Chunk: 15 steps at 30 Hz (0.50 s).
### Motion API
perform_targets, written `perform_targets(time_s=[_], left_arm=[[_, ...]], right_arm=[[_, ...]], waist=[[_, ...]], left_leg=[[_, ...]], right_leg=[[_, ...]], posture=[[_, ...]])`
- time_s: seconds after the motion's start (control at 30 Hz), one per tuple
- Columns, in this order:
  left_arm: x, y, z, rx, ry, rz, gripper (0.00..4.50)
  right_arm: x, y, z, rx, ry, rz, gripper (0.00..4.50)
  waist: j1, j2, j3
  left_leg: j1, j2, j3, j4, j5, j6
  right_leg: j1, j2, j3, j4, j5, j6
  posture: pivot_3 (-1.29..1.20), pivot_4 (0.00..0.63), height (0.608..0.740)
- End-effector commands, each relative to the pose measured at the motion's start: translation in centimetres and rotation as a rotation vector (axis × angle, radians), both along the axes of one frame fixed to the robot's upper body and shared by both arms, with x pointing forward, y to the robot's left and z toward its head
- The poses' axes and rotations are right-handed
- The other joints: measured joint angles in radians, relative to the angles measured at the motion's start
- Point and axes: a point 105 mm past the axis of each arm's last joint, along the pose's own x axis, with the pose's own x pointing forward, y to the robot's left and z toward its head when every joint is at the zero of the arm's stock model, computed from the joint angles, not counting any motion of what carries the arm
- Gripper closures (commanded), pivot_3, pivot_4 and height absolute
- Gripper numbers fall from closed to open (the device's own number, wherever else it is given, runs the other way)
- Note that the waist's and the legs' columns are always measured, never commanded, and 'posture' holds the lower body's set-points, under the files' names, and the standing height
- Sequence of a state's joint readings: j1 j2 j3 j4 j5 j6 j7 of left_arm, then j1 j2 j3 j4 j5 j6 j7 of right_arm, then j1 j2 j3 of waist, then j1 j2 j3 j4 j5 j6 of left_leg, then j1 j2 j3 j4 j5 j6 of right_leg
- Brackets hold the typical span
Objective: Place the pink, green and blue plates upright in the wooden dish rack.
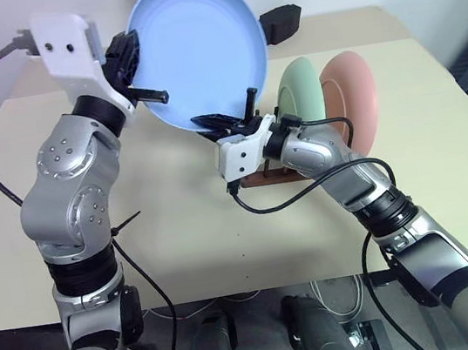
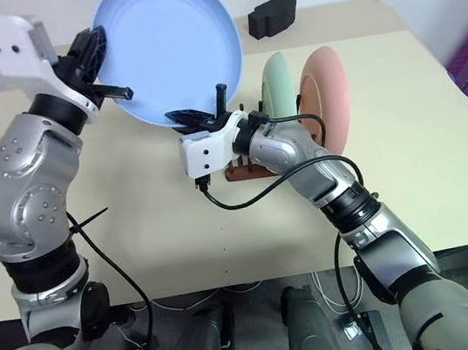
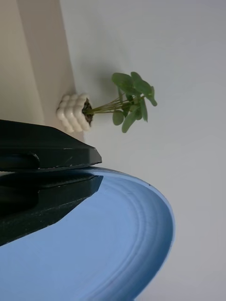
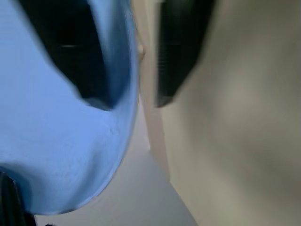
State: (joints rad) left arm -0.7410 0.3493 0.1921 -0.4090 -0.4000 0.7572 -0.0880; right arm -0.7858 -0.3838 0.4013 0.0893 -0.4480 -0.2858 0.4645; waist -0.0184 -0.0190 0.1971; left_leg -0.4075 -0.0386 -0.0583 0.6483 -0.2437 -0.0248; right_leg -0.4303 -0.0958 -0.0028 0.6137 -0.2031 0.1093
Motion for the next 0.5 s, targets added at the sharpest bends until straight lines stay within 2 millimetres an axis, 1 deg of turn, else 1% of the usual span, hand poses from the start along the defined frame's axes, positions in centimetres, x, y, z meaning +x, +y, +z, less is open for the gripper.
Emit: perform_targets(time_s=[0.03, 0.2, 0.3, 0.37, 0.4, 0.43, 0.47, 0.5], left_arm=[[-1.1, -0.6, 1.3, 0.006, -0.07, -0.031, 4.5], [-1.1, -0.1, 1.6, -0.037, -0.083, -0.025, 4.5], [-1.5, 0.3, 2.5, -0.135, -0.123, -0.053, 3.56], [-1.9, 0.8, 3.3, -0.198, -0.159, -0.067, 2.61], [-2.0, 1.1, 3.6, -0.229, -0.176, -0.072, 2.05], [-2.2, 1.5, 4.0, -0.26, -0.193, -0.07, 1.65], [-2.3, 2.1, 4.3, -0.293, -0.211, -0.064, 1.02], [-2.4, 2.7, 4.7, -0.315, -0.229, -0.053, 0.5]], right_arm=[[-0.3, 0.3, 1.3, 0.013, -0.049, 0.015, 4.46], [-0.5, 0.3, 1.3, 0.007, -0.061, 0.023, 4.46], [-0.5, 0.2, 1.5, 0.008, -0.078, 0.017, 4.5], [-0.5, 0.2, 1.5, 0.008, -0.085, 0.014, 4.5], [-0.5, 0.2, 1.6, 0.008, -0.087, 0.014, 4.5], [-0.5, 0.2, 1.6, 0.007, -0.089, 0.013, 4.5], [-0.5, 0.2, 1.6, 0.007, -0.092, 0.014, 4.5], [-0.5, 0.2, 1.6, 0.007, -0.094, 0.015, 4.5]], waist=[[0.002, 0.0, 0.0], [0.005, 0.0, 0.0], [0.004, 0.0, 0.0], [0.004, 0.0, 0.0], [0.004, 0.0, 0.0], [0.003, 0.0, 0.0], [0.003, 0.0, 0.0], [0.002, 0.0, 0.0]], left_leg=[[0.0, 0.0, -0.001, 0.0, 0.0, 0.0], [0.0, 0.0, 0.0, 0.0, 0.0, 0.0], [0.0, 0.0, -0.001, 0.0, 0.0, 0.0], [0.0, 0.0, -0.001, 0.0, 0.0, 0.0], [0.0, 0.0, -0.001, 0.0, 0.0, -0.001], [0.0, 0.0, -0.001, 0.0, 0.0, -0.001], [0.0, 0.0, -0.001, 0.0, 0.0, -0.001], [0.0, 0.0, -0.001, 0.0, 0.0, -0.001]], right_leg=[[0.0, 0.0, 0.0, 0.0, 0.0, 0.0], [0.001, 0.0, 0.0, 0.0, 0.0, 0.0], [0.001, 0.0, 0.0, 0.0, 0.0, 0.0], [0.001, 0.0, 0.0, 0.0, 0.0, 0.0], [0.001, 0.0, 0.0, 0.0, 0.0, 0.0], [0.001, 0.0, 0.0, 0.0, 0.0, 0.0], [0.001, 0.0, 0.0, 0.0, 0.0, 0.0], [0.001, 0.0, 0.0, 0.0, 0.0, 0.0]], posture=[[0.0, 0.15, 0.736], [0.0, 0.15, 0.736], [0.0, 0.15, 0.736], [0.0, 0.15, 0.736], [0.0, 0.15, 0.736], [0.0, 0.15, 0.736], [0.0, 0.15, 0.736], [0.0, 0.15, 0.736]])
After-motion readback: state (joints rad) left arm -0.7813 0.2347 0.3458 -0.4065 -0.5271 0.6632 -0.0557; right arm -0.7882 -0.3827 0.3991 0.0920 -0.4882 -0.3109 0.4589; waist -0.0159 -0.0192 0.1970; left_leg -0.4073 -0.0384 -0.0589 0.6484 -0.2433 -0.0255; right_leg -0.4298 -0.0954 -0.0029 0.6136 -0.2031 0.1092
